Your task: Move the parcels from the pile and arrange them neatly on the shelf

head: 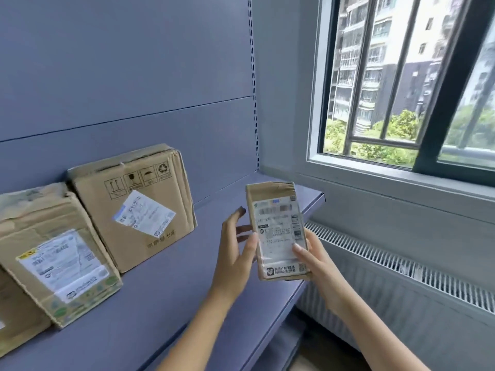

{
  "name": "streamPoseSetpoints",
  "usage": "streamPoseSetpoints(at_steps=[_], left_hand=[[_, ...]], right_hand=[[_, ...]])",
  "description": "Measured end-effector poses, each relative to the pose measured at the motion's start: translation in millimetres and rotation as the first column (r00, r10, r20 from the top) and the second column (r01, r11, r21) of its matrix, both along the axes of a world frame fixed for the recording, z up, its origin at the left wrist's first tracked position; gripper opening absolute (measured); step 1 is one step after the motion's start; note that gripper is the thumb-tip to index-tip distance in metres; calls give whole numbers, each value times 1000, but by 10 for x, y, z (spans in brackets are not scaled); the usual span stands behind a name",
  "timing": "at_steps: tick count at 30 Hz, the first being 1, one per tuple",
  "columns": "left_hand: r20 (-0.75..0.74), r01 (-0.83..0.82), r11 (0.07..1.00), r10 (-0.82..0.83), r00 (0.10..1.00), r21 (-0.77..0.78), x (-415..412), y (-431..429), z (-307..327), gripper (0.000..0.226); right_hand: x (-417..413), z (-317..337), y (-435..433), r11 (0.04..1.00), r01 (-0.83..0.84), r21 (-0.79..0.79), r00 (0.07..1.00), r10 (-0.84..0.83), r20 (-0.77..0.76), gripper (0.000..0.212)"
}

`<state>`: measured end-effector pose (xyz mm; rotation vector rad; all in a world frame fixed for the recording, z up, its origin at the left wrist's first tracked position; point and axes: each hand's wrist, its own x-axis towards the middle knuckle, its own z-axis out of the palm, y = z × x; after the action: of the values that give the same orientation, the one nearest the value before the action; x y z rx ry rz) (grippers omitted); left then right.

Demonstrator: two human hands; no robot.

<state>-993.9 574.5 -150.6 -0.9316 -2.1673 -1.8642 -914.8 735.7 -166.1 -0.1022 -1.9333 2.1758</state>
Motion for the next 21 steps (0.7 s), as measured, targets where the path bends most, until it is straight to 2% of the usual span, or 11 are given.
streamPoseSetpoints(at_steps=[3, 6, 9, 14, 19, 21], left_hand=[[-58, -87, 996, 85, 995, -36, -251, -20, 30, 47], [-95, -202, 977, 195, 976, -65, -514, -101, -7, 52], [-96, -329, 937, 319, 943, -120, -716, -185, -112, 71], [-96, -471, 864, 461, 882, -176, -991, -175, -212, 98], [-239, -609, 742, 561, 793, -280, -1211, -21, -119, 103], [-365, -686, 671, 587, 723, -281, -1281, 24, -73, 90]], right_hand=[[-407, -32, 17, 995, -84, 54, 996, 85, -27, 62], [-809, -76, 17, 970, -215, 113, 976, 218, -11, 69], [-1235, -151, 52, 925, -307, 223, 950, 313, 8, 81], [-1903, -290, 176, 790, -504, 349, 849, 527, 34, 81], [-2474, -335, 316, 660, -540, 523, 793, 606, 55, 86], [-2646, -399, 333, 636, -542, 550, 778, 627, 41, 90]])
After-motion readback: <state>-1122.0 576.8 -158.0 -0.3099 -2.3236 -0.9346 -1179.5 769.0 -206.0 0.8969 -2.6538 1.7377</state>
